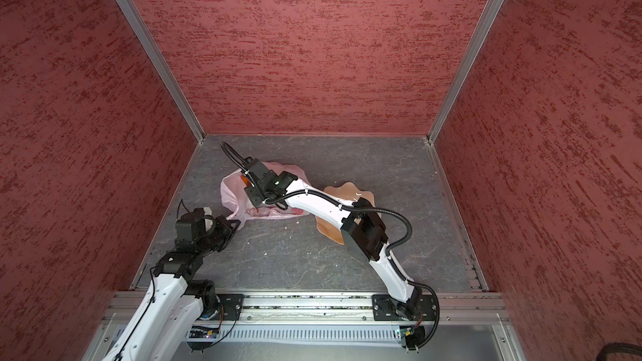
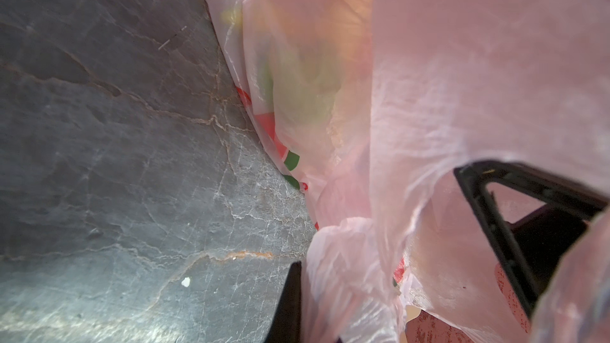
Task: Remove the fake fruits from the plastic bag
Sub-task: 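Release the lemon and move the right gripper back into the bag, then reach into the bag and grasp the cream-coloured fruit with the right gripper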
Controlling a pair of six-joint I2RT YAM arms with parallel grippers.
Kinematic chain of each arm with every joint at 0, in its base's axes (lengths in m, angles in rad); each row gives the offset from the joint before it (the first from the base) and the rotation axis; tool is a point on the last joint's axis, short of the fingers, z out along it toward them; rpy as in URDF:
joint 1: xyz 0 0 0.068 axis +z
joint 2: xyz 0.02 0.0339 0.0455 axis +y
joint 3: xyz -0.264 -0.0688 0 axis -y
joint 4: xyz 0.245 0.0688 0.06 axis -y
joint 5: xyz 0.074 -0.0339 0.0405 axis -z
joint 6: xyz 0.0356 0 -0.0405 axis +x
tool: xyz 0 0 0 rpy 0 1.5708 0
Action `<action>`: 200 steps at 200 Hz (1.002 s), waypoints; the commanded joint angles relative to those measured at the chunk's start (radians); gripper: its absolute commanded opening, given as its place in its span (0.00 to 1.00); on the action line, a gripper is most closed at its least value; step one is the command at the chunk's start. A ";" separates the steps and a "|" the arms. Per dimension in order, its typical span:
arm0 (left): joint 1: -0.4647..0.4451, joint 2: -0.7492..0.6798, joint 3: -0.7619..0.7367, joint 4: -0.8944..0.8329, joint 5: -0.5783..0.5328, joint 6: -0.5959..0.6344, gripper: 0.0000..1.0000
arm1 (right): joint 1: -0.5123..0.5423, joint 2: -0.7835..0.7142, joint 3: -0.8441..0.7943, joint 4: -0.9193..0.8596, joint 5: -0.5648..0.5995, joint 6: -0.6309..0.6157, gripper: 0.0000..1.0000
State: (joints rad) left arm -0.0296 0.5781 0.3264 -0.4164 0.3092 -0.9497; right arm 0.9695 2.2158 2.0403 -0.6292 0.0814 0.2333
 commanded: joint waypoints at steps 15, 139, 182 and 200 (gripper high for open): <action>-0.006 -0.029 -0.031 -0.037 -0.003 0.010 0.06 | -0.042 0.041 0.061 -0.045 0.019 0.048 0.55; -0.010 -0.086 -0.097 -0.074 0.023 -0.002 0.03 | -0.118 0.210 0.202 -0.075 0.124 0.159 0.71; -0.010 -0.086 -0.099 -0.065 0.028 -0.006 0.03 | -0.128 0.243 0.238 -0.083 0.168 0.184 0.75; -0.010 -0.083 -0.099 -0.053 0.030 -0.011 0.03 | -0.129 0.251 0.241 -0.078 0.175 0.193 0.75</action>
State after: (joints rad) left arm -0.0341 0.4999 0.2413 -0.4931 0.3290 -0.9539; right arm 0.8463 2.4416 2.2505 -0.6945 0.2123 0.3973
